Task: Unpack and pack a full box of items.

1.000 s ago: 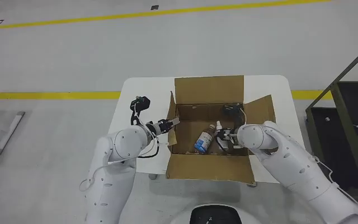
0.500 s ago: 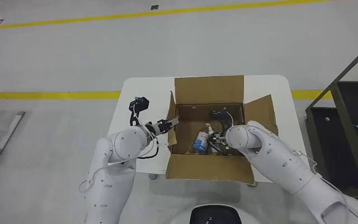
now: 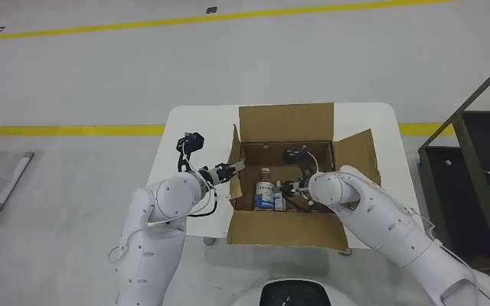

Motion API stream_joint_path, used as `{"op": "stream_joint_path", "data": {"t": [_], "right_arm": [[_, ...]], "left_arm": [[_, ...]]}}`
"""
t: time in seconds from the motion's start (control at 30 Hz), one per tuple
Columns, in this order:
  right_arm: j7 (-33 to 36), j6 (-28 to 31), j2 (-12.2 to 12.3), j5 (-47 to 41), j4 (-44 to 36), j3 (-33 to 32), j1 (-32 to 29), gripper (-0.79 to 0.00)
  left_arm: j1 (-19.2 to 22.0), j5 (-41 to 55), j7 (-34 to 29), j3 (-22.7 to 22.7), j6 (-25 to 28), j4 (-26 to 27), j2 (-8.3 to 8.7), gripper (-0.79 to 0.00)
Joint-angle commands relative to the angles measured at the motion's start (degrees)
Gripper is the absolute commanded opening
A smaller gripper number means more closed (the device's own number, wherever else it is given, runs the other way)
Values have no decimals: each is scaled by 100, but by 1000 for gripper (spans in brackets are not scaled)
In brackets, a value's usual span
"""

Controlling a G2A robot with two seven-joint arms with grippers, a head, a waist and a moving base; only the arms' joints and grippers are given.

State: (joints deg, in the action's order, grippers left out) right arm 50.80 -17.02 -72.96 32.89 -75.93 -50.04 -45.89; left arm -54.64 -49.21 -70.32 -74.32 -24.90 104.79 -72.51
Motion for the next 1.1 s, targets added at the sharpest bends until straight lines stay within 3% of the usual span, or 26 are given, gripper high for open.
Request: {"op": "stream_joint_path", "data": {"t": [0.0,0.03,0.2,0.3,0.33,0.37,0.5,0.67,0.73,0.8,0.87,0.97,1.0,1.07], "right_arm": [[86,18,141,227,-571,-374,-262,-314],[114,31,216,297,-879,-612,-432,-394],[158,246,618,795,-2842,-2289,-1677,-413],[29,432,791,1118,-3890,-3473,-2628,-613],[-57,487,822,1015,-4144,-3891,-2895,-767],[-113,562,849,976,-4321,-4275,-3154,-785],[-189,651,935,1586,-4781,-5651,-4070,-785],[134,851,979,2027,-4514,-6582,-4763,-785],[442,1040,1014,2388,-4285,-6602,-4842,-659],[626,1109,1032,2503,-4026,-6531,-4784,-597],[866,1339,1055,2583,-3736,-6341,-4688,-468],[1071,1545,1076,2817,-3347,-5898,-4438,-397],[1168,1608,1078,2827,-3190,-5733,-4340,-329],[1321,1698,1088,3023,-2957,-5416,-4104,-329]], "left_arm": [[0,0,0,0,0,0,0,0],[0,0,0,0,0,0,0,0],[0,0,0,0,0,0,0,0],[0,0,0,0,0,0,0,0],[0,0,0,0,0,0,0,0],[0,0,0,0,0,0,0,0],[0,0,0,0,0,0,0,0],[0,0,0,0,0,0,0,0],[0,0,0,0,0,0,0,0],[0,0,0,0,0,0,0,0],[0,0,0,0,0,0,0,0],[0,0,0,0,0,0,0,0],[0,0,0,0,0,0,0,0],[0,0,0,0,0,0,0,0]]}}
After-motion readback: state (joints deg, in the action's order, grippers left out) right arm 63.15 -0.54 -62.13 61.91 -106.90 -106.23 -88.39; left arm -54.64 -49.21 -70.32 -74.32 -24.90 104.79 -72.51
